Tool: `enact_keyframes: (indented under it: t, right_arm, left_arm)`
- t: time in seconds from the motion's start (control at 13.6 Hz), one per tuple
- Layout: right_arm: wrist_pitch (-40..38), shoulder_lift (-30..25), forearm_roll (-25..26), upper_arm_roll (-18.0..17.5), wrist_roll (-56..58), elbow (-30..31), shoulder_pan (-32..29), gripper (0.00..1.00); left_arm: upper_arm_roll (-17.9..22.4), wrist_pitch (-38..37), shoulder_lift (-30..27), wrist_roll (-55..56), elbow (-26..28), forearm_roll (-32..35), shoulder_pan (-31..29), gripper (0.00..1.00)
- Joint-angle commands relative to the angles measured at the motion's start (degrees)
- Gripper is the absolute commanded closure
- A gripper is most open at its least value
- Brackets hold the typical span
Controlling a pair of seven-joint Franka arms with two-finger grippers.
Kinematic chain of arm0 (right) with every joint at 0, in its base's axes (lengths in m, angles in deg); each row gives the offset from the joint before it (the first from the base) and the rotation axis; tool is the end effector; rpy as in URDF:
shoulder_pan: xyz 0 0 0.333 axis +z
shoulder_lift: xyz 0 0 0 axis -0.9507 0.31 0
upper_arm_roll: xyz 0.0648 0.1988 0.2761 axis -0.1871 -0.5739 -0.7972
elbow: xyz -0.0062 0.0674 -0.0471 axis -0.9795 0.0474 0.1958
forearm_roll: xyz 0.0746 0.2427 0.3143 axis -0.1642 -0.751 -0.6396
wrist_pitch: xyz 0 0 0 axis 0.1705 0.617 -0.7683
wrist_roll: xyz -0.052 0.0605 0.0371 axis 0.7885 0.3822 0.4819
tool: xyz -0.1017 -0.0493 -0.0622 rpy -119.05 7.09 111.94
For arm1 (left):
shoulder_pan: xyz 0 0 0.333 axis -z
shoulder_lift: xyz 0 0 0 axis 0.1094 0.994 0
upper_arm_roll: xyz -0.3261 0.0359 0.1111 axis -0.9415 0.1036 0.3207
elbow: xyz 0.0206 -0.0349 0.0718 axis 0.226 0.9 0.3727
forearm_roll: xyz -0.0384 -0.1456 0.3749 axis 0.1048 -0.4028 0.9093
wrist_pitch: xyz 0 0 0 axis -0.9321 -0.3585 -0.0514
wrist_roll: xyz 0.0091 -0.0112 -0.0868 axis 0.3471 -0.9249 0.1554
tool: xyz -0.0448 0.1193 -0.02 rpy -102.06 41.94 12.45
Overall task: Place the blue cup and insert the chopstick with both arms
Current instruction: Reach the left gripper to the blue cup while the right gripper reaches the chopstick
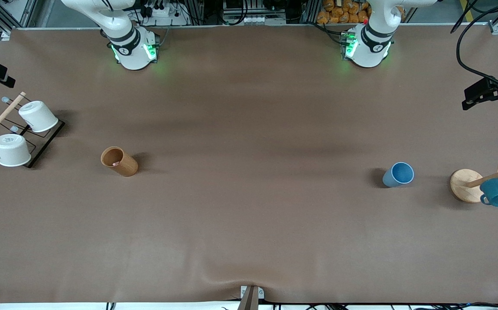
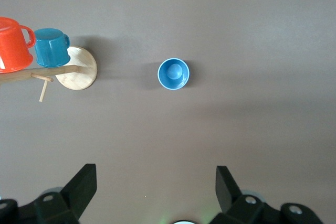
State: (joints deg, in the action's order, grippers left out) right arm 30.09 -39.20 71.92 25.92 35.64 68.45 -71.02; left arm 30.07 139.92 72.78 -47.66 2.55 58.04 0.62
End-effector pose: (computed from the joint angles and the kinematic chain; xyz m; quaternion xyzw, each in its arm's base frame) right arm 0.5157 -0.0529 0.6935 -0.9965 0.0605 0.0555 0.0159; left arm 0.5622 0.0028 0.6596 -0.9994 0.0267 0.0181 0.0147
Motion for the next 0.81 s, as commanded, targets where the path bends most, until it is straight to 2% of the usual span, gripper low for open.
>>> enact_keyframes:
  t: [0.0,0.07,0.22,0.29,0.59,0.74]
  right_arm:
    - [0.1,0.2,0.4,-0.1,-0.3,-0.7,0.3,0.0]
    - [0.1,0.2,0.5,-0.1,-0.3,-0.7,0.3,0.0]
    - [0.1,0.2,0.4,-0.1,-0.3,-0.7,0.0,0.0]
    - [0.1,0.2,0.4,-0.1,-0.3,-0.7,-0.1,0.0]
    - [0.1,0.3,0.4,-0.1,-0.3,-0.7,0.0,0.0]
    - [0.3,0.7,-0.3,-0.1,-0.3,-0.7,0.3,0.0]
  left_arm:
    - [0.0,-0.7,-1.4,0.1,-0.4,-0.3,-0.5,0.0]
    - [0.0,-0.7,-0.9,0.3,-0.4,0.0,-0.2,0.0]
    - [0.1,0.8,4.1,-0.6,-0.3,-0.8,-0.9,0.0]
    - [0.1,4.1,7.4,-0.7,0.9,-1.1,-0.7,0.0]
    - [0.0,22.0,11.3,-0.5,11.9,-1.3,-0.7,0.0]
    - [0.0,29.1,14.2,-0.4,15.6,-1.3,-0.9,0.0]
